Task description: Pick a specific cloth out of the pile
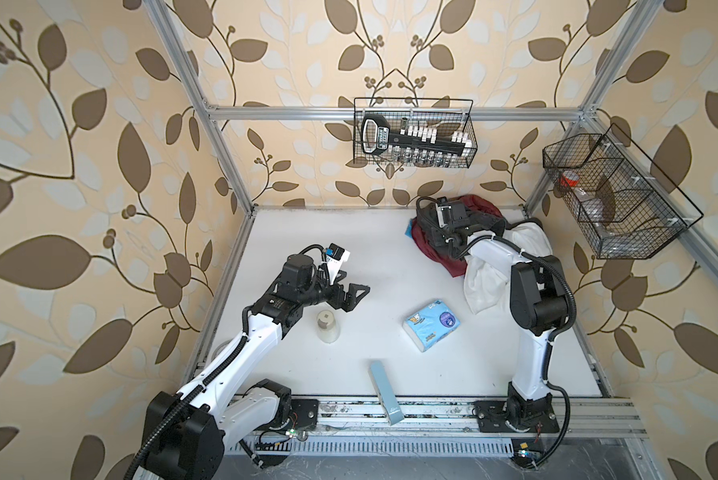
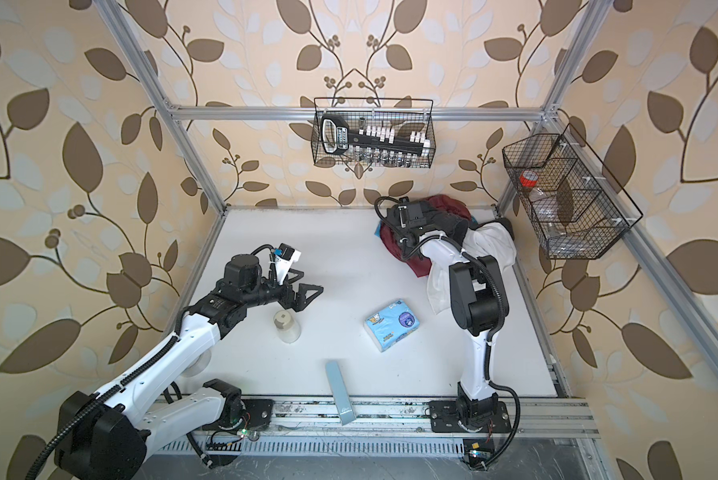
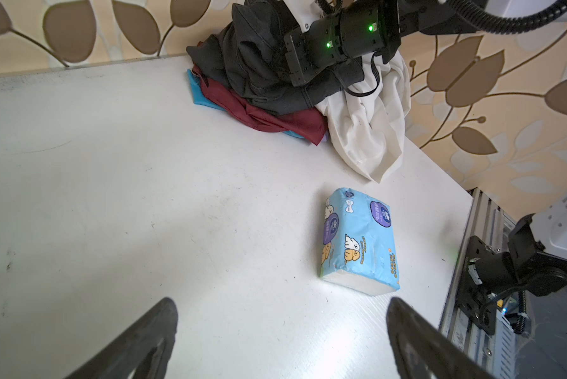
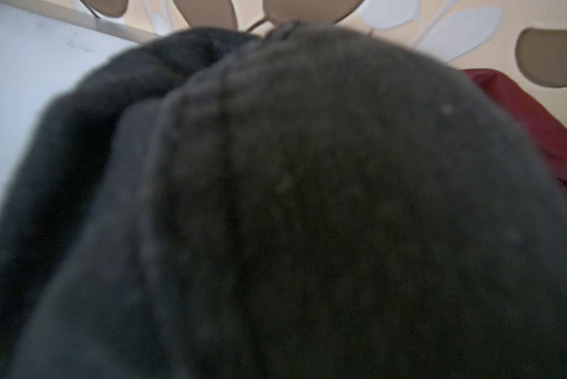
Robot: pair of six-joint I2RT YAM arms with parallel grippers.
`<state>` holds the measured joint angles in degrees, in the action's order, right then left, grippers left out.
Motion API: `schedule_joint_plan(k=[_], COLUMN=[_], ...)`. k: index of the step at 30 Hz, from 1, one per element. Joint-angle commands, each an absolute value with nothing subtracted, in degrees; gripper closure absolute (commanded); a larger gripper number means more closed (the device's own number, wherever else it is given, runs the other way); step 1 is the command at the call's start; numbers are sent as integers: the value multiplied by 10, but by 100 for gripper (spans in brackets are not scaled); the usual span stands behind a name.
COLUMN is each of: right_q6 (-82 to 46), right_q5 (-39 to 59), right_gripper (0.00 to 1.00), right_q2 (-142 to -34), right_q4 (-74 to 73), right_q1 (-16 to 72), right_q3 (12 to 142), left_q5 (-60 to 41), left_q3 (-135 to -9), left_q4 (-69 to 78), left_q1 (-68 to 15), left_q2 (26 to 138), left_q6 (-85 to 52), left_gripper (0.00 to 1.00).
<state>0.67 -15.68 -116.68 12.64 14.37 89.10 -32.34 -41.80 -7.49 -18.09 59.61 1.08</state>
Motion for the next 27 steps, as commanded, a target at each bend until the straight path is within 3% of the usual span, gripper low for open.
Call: schedule_joint_plan(k=[1, 7, 9, 12, 17, 27], right_q6=[11, 24, 25, 23, 8, 25], right_q5=[-192, -255, -260, -246, -190, -133], right_gripper=[100, 97, 67, 44, 1, 1], right_q2=[-1167, -1265, -1311, -1352, -1307, -1210], right_q4=[135, 181, 217, 260, 226, 234], right_q1=[137, 137, 136, 137, 137, 137], right_q3=[913, 1027, 1079, 1121, 1040, 975], left_q5=[-324, -322, -318, -316, -316, -321], left_q3=[-420, -421, -424, -424, -424, -423], left_q4=[-56, -58, -62, -64, -64, -64], left_q1=[-188, -188, -188, -188, -188, -188], left_q2=[578, 584, 587, 590, 592, 587], left_q6=[11, 14, 16, 18, 20, 20], left_gripper=[1, 1, 1, 1, 1, 1])
